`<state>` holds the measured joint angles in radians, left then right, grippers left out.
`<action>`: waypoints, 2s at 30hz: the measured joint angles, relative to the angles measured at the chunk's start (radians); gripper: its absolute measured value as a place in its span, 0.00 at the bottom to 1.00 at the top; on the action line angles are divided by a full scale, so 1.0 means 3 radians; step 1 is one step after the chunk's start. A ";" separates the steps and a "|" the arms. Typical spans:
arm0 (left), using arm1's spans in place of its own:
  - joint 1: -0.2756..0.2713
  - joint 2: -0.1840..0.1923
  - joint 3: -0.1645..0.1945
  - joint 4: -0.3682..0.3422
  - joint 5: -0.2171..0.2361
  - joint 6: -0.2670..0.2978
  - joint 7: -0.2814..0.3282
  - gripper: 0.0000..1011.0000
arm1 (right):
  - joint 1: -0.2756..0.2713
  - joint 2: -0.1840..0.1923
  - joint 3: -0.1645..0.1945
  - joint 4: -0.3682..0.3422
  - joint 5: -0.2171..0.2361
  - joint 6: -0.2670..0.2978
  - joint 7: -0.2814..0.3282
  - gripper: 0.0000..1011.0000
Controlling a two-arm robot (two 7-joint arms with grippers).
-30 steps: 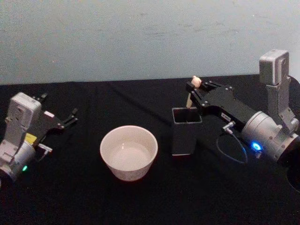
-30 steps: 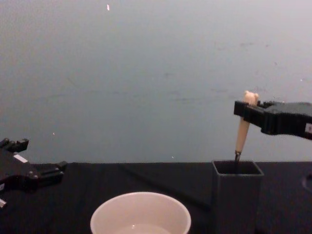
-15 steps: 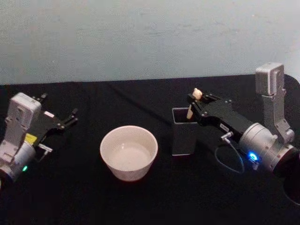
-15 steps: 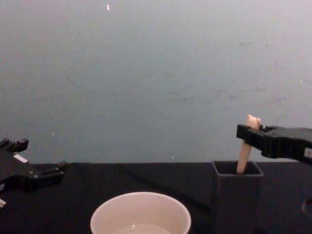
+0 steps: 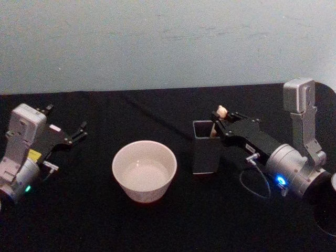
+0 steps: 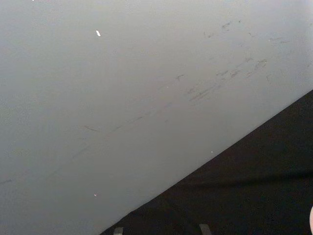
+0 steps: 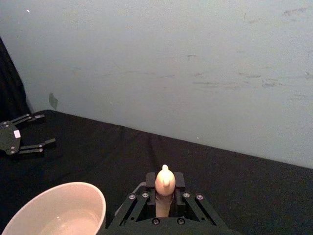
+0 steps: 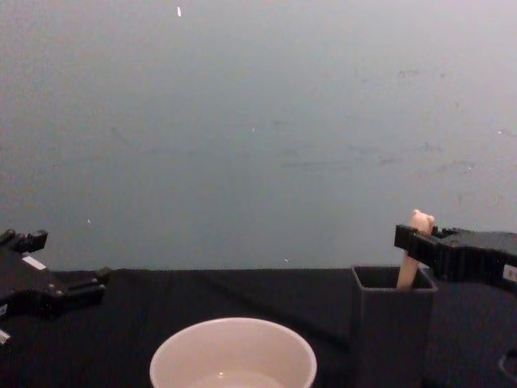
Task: Pick up the stirring spoon with one hand, stir inside the cup, then place it back in its original position.
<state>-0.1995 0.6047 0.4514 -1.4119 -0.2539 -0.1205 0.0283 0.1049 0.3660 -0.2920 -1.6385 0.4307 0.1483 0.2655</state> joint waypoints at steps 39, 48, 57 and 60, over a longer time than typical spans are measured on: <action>0.0000 0.0000 0.0000 0.0000 0.0000 0.0000 0.0000 0.99 | -0.0016 -0.0027 -0.0002 0.0031 -0.0060 0.0021 -0.0008 0.62; 0.0000 0.0000 0.0000 0.0000 0.0000 0.0000 0.0000 0.99 | -0.0016 -0.0027 -0.0002 0.0030 -0.0058 0.0021 -0.0008 0.88; 0.0000 0.0000 0.0000 0.0000 0.0000 0.0000 0.0000 0.99 | -0.0016 -0.0031 0.0007 0.0030 -0.0044 0.0015 0.0007 0.99; 0.0000 0.0000 0.0000 0.0000 0.0000 0.0000 0.0000 0.99 | -0.0022 -0.0032 0.0034 0.0003 -0.0008 -0.0009 0.0039 0.99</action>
<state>-0.1996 0.6047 0.4514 -1.4119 -0.2539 -0.1206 0.0282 0.0982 0.3564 -0.2818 -1.6375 0.4281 0.1457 0.2770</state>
